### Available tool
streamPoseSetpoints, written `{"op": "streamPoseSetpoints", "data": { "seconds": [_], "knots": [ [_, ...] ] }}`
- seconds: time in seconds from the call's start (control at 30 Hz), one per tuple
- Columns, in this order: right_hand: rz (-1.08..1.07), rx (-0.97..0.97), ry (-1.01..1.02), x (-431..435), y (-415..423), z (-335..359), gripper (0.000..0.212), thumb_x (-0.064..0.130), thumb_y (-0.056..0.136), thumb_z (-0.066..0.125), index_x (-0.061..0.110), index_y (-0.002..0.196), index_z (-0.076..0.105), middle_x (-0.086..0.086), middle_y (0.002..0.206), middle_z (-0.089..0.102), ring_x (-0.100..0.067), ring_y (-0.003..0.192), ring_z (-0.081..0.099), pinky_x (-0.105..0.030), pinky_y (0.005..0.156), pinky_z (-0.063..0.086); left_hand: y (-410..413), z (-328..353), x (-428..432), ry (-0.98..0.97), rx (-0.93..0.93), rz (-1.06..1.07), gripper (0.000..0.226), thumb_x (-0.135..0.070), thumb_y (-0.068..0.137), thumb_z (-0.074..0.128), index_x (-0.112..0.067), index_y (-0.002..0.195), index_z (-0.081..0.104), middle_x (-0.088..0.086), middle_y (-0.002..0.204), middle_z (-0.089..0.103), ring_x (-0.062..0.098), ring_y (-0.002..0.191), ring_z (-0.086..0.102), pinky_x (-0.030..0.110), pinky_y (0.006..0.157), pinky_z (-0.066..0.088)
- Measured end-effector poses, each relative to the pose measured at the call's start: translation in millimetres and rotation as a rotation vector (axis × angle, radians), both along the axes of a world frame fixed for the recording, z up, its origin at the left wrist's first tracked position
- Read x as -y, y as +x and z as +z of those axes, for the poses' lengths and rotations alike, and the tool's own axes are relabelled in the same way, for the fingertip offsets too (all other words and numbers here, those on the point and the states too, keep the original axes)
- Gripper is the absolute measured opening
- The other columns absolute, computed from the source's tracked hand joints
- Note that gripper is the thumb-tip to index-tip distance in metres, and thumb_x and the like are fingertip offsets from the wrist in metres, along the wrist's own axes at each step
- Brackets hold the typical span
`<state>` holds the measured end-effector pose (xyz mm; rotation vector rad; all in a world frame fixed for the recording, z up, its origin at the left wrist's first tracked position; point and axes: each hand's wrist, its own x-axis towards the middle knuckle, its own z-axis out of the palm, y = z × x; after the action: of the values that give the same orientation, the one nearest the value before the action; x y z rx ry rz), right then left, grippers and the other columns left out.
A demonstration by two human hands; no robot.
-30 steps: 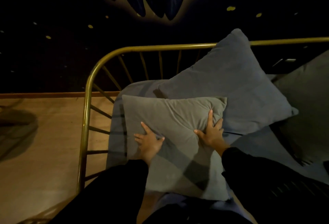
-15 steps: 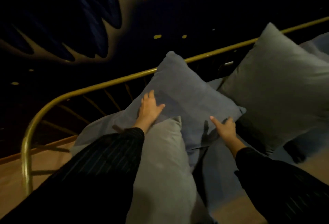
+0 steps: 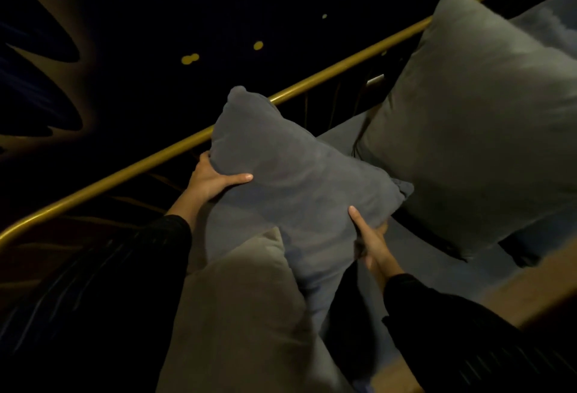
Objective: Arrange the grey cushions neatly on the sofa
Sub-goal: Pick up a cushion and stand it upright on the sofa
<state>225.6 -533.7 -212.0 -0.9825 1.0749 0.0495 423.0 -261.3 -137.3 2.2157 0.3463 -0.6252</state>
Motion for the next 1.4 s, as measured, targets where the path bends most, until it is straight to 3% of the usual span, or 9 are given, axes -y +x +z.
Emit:
{"op": "streamPoseSetpoints", "data": {
  "seconds": [0.1,0.2,0.4,0.57,0.7,0.8,0.97,1.17,1.4],
  "knots": [
    [-0.044,0.029,0.029,-2,-3,2,0.139,0.053,0.033,0.093,0.03,0.148,0.02,0.001,0.143,0.049,-0.023,0.123,0.055,-0.052,0.103,0.047,-6,5,3,-0.019,0.007,0.039,0.115,-0.04,0.052,0.096,-0.015,0.146,0.034,0.007,0.146,0.05,0.031,0.132,0.051,0.049,0.107,0.045],
    [-0.069,0.081,0.026,-10,-12,13,0.127,0.047,0.043,0.092,0.026,0.149,0.024,0.001,0.143,0.049,-0.02,0.123,0.055,-0.047,0.104,0.047,-21,14,0,-0.068,0.067,0.078,0.101,-0.034,0.058,0.094,-0.014,0.141,0.041,0.007,0.141,0.055,0.03,0.128,0.054,0.044,0.102,0.048],
    [-0.102,0.173,-0.059,-29,-29,58,0.1,0.024,0.073,0.082,0.026,0.151,0.019,0.001,0.147,0.044,-0.02,0.124,0.052,-0.038,0.099,0.047,-55,58,-35,-0.26,0.145,0.104,0.126,-0.053,0.029,0.091,-0.015,0.14,0.047,0.004,0.137,0.06,0.024,0.124,0.058,0.046,0.104,0.049],
    [-0.049,0.331,-0.168,-52,-31,118,0.092,0.012,0.079,0.077,0.024,0.151,0.021,-0.003,0.146,0.046,-0.019,0.116,0.053,-0.035,0.09,0.046,-91,107,-73,-0.401,0.238,0.152,0.103,-0.025,0.055,0.095,-0.017,0.144,0.045,0.005,0.142,0.056,0.025,0.13,0.053,0.042,0.105,0.046],
    [0.069,0.497,-0.276,-70,-16,162,0.09,0.007,0.072,0.081,0.019,0.146,0.031,-0.005,0.14,0.055,-0.019,0.119,0.059,-0.046,0.103,0.048,-118,132,-109,-0.489,0.314,0.256,0.093,-0.005,0.07,0.086,-0.011,0.148,0.037,0.009,0.148,0.051,0.027,0.135,0.049,0.033,0.103,0.043],
    [0.181,0.594,-0.392,-85,5,191,0.096,0.008,0.071,0.082,0.021,0.148,0.027,-0.003,0.144,0.05,-0.019,0.128,0.053,-0.044,0.107,0.045,-130,147,-135,-0.538,0.39,0.325,0.093,-0.003,0.074,0.083,-0.011,0.152,0.033,0.008,0.152,0.046,0.026,0.138,0.045,0.028,0.101,0.04],
    [0.35,0.695,-0.445,-124,38,220,0.1,0.007,0.072,0.082,0.023,0.149,0.019,-0.001,0.146,0.043,-0.018,0.129,0.048,-0.041,0.107,0.043,-148,161,-190,-0.586,0.46,0.435,0.101,-0.009,0.069,0.088,-0.016,0.152,0.033,0.005,0.15,0.048,0.024,0.137,0.047,0.043,0.114,0.039],
    [0.557,0.712,-0.443,-189,67,215,0.106,0.011,0.068,0.086,0.032,0.147,0.019,0.004,0.147,0.04,-0.013,0.129,0.045,-0.035,0.106,0.042,-185,136,-255,-0.554,0.445,0.599,0.098,-0.023,0.061,0.09,-0.013,0.146,0.043,0.007,0.144,0.056,0.024,0.132,0.053,0.049,0.112,0.042],
    [0.75,0.63,-0.401,-238,87,176,0.108,0.012,0.074,0.082,0.027,0.151,0.008,0.0,0.156,0.028,-0.02,0.136,0.039,-0.036,0.107,0.04,-207,87,-286,-0.505,0.352,0.727,0.09,0.0,0.081,0.076,-0.013,0.154,0.025,0.01,0.149,0.046,0.028,0.137,0.045,0.035,0.105,0.041]
  ]
}}
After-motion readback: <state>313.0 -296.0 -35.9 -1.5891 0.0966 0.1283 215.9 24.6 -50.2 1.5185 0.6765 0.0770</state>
